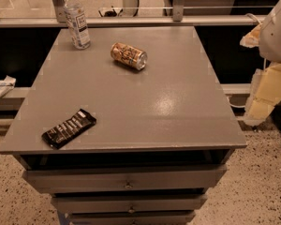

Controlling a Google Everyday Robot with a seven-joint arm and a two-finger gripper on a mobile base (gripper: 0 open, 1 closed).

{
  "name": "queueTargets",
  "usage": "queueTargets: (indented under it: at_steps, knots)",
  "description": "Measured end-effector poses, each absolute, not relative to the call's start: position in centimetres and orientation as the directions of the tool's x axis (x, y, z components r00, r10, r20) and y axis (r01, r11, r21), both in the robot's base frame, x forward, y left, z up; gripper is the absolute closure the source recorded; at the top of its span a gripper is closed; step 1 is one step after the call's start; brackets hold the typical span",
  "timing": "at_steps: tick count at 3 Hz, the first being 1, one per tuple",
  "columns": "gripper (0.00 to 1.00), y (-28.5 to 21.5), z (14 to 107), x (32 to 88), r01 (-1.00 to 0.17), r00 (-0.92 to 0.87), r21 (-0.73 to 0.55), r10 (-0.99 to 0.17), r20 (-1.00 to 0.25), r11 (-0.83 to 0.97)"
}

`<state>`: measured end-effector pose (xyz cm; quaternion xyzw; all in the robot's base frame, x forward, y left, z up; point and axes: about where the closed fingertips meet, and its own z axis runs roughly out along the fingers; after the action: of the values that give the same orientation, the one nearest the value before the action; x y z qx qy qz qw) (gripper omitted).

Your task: Place orange can upright

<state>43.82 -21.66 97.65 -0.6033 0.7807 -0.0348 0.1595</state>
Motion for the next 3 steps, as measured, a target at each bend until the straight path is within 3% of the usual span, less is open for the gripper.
queueTargets:
  at_steps: [2, 3]
  knots:
    - [0.0, -21.0, 98.1, 44.7, -0.925, -0.215, -0.268, -0.952, -0.217, 0.269]
    - [0.0, -18.4, 98.8, 48.8, -0.92, -0.165, -0.311, -0.955, -0.247, 0.239]
